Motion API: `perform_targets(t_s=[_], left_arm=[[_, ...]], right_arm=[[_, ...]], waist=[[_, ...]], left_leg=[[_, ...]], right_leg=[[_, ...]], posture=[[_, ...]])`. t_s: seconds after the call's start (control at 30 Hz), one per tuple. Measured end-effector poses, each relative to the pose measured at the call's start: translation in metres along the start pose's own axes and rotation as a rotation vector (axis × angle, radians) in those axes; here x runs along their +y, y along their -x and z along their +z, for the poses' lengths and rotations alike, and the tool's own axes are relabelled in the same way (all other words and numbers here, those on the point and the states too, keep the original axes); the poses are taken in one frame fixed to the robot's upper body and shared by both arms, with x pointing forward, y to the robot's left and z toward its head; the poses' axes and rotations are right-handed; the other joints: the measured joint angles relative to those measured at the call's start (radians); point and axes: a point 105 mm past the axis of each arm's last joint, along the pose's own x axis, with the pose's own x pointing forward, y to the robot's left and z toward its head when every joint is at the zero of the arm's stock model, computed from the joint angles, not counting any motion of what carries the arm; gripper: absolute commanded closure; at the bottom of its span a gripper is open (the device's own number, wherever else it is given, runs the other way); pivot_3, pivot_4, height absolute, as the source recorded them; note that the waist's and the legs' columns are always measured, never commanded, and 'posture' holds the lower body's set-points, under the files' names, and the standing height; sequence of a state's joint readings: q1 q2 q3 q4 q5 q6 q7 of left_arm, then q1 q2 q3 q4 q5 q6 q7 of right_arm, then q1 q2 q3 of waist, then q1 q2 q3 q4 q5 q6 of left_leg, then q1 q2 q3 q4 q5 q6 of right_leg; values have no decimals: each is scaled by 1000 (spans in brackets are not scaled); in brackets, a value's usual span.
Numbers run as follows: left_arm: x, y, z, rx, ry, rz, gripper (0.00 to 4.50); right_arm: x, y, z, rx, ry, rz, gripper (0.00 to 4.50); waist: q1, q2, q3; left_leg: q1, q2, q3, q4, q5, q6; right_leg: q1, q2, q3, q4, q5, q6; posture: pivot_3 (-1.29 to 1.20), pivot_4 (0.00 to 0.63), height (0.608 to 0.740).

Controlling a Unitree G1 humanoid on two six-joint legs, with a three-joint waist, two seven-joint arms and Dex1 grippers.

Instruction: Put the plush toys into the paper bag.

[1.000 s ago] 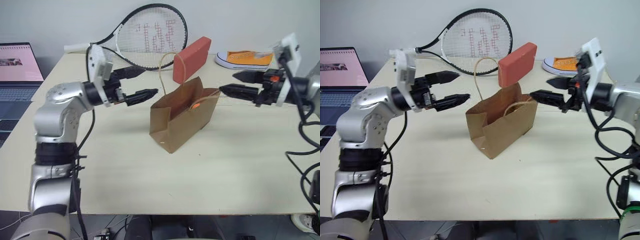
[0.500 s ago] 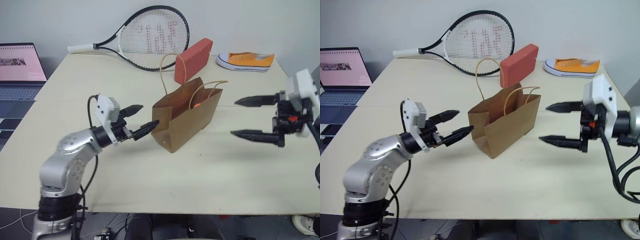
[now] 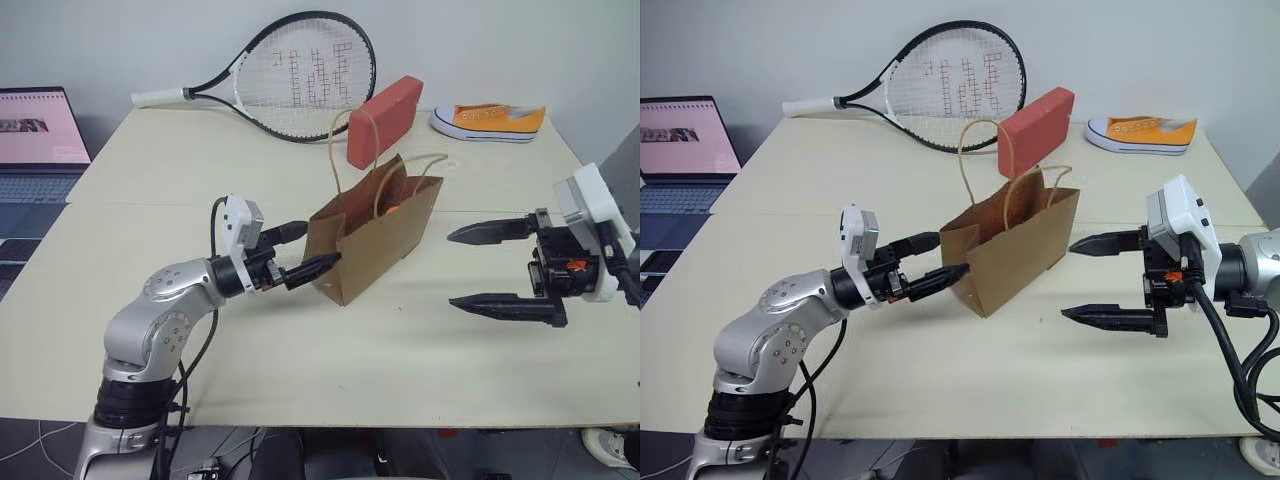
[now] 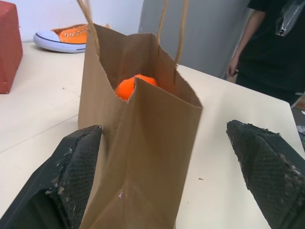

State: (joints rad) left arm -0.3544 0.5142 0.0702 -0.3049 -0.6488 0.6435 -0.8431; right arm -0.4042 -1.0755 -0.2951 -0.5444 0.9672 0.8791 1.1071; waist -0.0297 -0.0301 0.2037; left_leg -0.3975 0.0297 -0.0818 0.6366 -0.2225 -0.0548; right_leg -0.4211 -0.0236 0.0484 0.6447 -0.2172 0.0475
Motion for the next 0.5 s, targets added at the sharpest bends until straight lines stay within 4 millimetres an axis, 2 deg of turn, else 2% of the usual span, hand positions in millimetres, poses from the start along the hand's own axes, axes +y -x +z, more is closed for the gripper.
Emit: perform_targets(t_s=[0.27,0.5], left_arm=[[-2,-6,-4,9,-13,-1,17],[1,-14,-3,-27,-52,63,17]], right_arm=[[1,0,12,-111,62,-8,0],[5,-3,10,-134,75,-13,0]], waist=[[0,0,0],[0,0,0]], left_leg=[[0,0,0,0,0,0],[0,0,0,0,0,0]], right_leg=[[0,0,0,0,0,0],[0,0,0,0,0,0]], posture=[[0,150,740],[0,150,740]])
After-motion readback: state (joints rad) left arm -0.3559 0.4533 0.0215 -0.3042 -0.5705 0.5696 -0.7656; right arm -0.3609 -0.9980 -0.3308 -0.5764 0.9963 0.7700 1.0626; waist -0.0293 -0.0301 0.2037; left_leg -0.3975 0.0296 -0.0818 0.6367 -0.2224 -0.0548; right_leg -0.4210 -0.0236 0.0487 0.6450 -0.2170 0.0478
